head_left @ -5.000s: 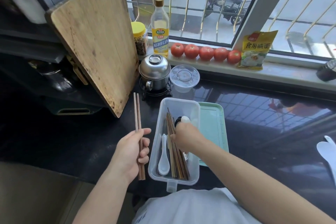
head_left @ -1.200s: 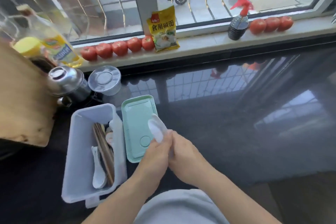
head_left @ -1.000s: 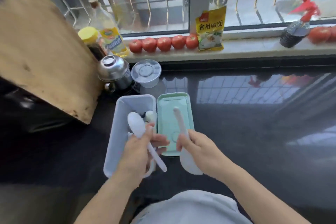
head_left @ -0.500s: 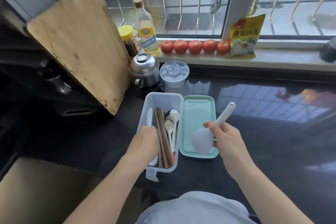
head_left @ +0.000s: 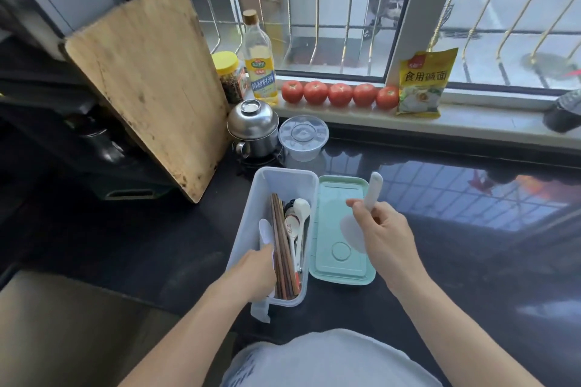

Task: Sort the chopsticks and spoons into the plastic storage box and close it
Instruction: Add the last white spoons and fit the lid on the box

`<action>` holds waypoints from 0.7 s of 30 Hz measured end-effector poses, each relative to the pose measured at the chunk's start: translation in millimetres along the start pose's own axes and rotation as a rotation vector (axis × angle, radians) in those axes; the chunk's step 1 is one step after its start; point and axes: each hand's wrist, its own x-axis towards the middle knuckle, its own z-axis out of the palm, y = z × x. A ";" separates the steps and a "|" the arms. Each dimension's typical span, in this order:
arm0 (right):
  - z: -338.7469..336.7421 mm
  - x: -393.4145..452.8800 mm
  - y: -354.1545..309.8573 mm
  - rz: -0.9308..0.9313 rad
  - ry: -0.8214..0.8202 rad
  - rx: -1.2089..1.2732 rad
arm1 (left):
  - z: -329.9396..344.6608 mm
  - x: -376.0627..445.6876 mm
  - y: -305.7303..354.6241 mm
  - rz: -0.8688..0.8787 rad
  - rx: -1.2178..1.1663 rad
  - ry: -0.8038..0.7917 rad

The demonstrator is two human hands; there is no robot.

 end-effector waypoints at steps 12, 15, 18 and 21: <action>75.9 47.1 -70.4 -0.290 -0.344 -0.576 | -17.1 -36.2 -23.3 0.057 -0.547 0.738; 112.2 68.6 -76.2 -0.279 -0.459 -0.955 | -15.2 -30.2 -37.4 0.007 -0.494 0.687; 135.8 85.0 -73.1 -0.062 -0.665 -1.174 | -8.7 -32.2 -47.5 -0.046 -0.504 0.638; 144.6 93.1 -59.8 0.158 -0.733 -1.003 | -1.1 -33.4 -49.5 -0.090 -0.543 0.580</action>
